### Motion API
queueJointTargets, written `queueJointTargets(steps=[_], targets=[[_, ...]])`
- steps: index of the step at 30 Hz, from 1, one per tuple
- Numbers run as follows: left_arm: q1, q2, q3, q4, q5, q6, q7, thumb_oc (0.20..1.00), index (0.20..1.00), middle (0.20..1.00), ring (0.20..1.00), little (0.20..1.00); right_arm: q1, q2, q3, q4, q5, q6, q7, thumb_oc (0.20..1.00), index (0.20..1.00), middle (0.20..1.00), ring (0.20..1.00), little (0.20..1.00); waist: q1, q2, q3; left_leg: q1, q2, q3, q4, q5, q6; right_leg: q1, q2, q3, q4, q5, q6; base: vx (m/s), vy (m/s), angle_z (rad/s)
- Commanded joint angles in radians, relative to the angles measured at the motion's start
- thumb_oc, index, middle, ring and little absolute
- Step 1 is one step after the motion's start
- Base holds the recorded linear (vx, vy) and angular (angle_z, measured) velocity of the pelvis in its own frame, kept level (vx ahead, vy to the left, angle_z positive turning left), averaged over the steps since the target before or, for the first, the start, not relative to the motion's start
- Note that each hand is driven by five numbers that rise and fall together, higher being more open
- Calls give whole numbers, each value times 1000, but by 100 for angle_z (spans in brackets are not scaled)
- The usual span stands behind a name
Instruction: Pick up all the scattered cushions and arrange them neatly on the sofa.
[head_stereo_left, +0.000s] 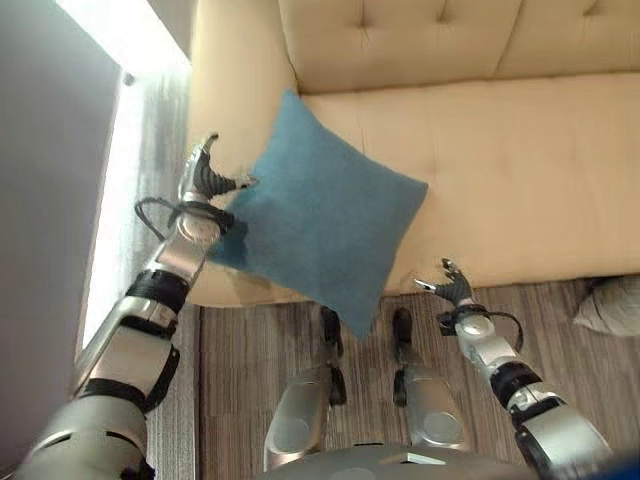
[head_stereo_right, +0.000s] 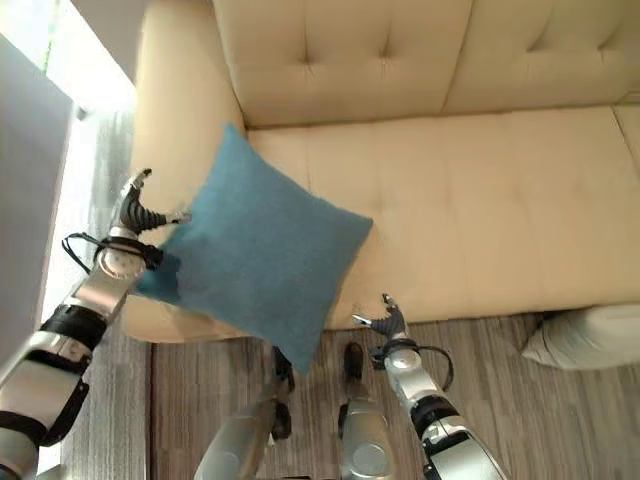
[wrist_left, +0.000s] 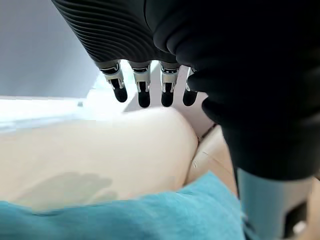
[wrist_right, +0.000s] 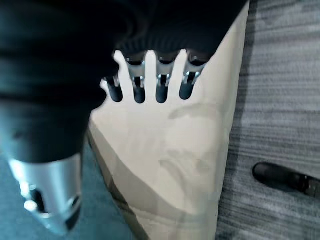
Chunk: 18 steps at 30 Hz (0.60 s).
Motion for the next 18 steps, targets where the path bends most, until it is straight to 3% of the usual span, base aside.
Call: queueJointTargets(steps=[1,6,11,18], targets=[[3,7,50,62,-147,-59,-25,1000,1000,1000,1000,1000,25,2,33,-11,31,-37,4,1000,1000,1000,1000,1000,15,-24,-62,-27,-10,-68,136,-158,-28,-29,-94,-22,95,-19,72,-37,55,-12],[-6,-40,49,38,-282,-95,-45,1000,1000,1000,1000,1000,20,8,49,-23,31,-43,-4,1000,1000,1000,1000,1000,11,-15,-36,-41,-18,-60,136,-152,-32,-47,-111,-29,98,-9,75,-4,59,-1],[99,-168,33,28,-286,-85,-65,1000,1000,1000,1000,1000,16,29,22,-13,56,-45,-25,1000,1000,1000,1000,1000,3,21,-6,-41,-36,-49,129,-148,-28,-64,-130,-31,118,-15,74,6,88,1],[167,-262,11,-6,-302,-91,-70,1000,1000,1000,1000,1000,-13,65,20,-20,114,-59,-34,1000,1000,1000,1000,1000,8,45,22,-71,-46,-47,131,-139,-27,-100,-138,-29,128,-9,71,-12,38,0]])
